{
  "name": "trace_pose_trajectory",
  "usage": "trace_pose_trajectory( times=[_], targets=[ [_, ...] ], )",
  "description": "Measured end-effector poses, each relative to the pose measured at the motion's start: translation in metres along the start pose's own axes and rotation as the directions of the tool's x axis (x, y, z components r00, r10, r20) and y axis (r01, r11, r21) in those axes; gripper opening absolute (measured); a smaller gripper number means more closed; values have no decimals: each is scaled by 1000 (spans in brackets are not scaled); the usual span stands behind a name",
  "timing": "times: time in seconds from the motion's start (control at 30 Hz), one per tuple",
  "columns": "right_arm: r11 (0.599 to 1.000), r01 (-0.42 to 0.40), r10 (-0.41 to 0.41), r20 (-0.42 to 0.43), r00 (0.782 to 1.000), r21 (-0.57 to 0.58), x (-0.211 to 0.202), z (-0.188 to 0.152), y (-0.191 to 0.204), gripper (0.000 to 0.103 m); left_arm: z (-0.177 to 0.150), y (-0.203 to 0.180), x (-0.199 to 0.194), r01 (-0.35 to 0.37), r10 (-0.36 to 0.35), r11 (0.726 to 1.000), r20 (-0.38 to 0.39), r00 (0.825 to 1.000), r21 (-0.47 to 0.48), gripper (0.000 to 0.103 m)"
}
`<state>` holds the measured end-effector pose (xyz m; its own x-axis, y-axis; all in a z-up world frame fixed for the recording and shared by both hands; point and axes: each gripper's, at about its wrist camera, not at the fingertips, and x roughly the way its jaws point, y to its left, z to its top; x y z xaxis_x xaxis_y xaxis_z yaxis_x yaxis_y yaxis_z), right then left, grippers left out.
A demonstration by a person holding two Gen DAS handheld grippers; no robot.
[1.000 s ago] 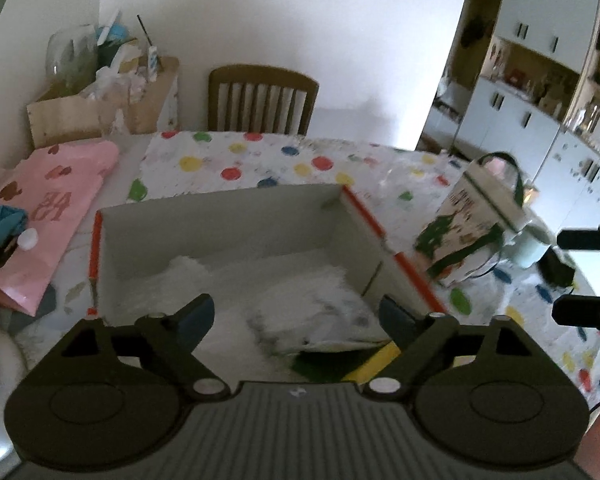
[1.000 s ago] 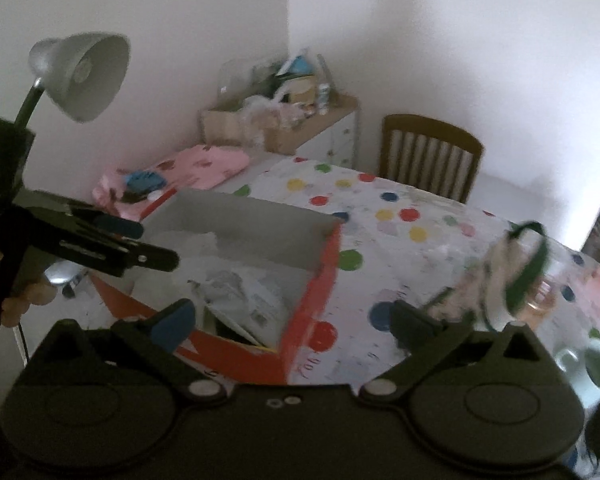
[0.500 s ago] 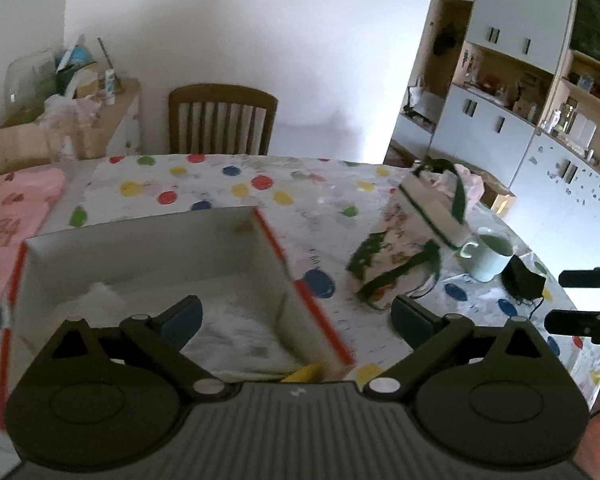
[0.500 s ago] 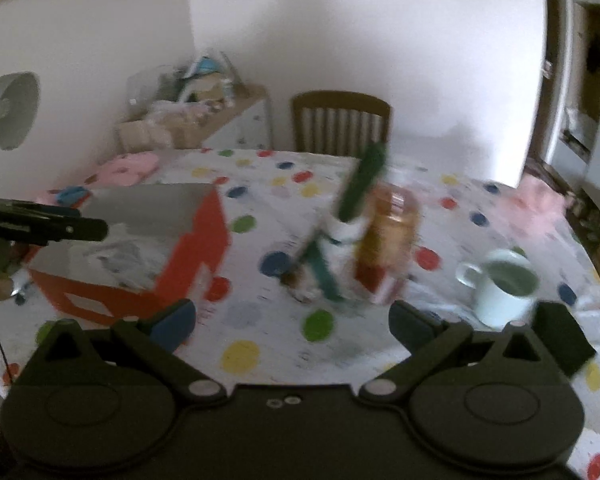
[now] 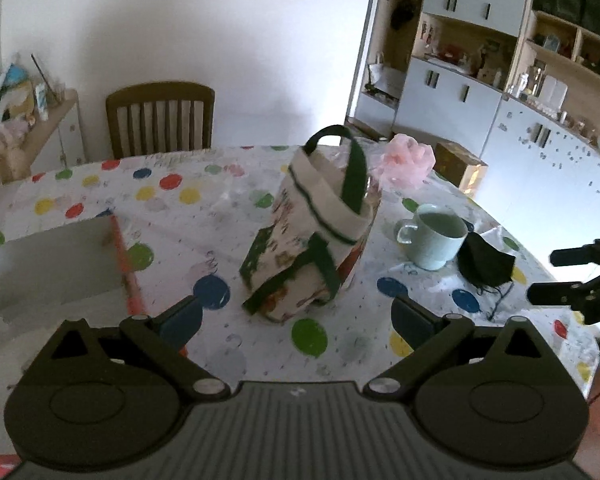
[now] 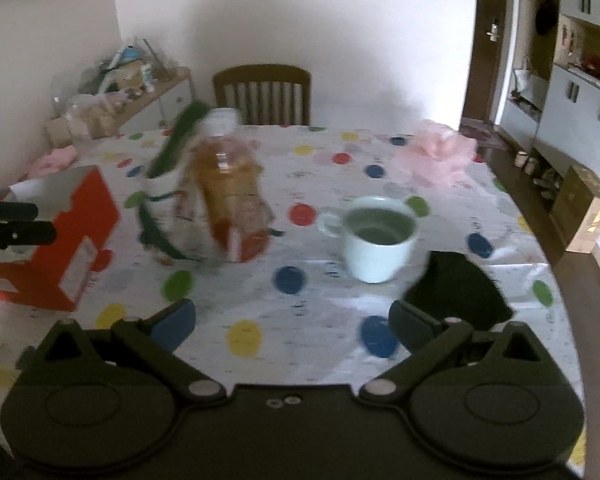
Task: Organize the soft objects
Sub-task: 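Grasp the green-handled tote bag with the left tool while the right tool grasps the black mask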
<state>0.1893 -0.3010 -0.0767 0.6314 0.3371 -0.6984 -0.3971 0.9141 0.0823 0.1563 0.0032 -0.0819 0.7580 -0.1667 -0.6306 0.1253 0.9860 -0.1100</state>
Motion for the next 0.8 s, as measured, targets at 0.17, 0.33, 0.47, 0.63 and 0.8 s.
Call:
trace_pose_trajectory(
  times=[0.17,0.33,0.47,0.63,0.8],
  targets=[
    [999,32,-32,-1,999,16,5,-2,-42,103,7,-29,28,-46,46,999,10,999,22,101],
    [998,67,-66,-24,998,22,20,-4,-84,103,13,-46,52,-88,88,996,20,996,23,101],
    [996,88,-86,-49,995,29,38,-5,-114,103,18,-57,73,-151,150,988,23,988,44,101],
    [995,100,-100,-74,992,2,61,-5,-137,103,22,-60,98,-216,215,975,15,976,56,101],
    [996,83,-86,-84,993,-45,87,0,-147,103,22,-56,116,-261,261,965,-10,965,38,101]
  ],
)
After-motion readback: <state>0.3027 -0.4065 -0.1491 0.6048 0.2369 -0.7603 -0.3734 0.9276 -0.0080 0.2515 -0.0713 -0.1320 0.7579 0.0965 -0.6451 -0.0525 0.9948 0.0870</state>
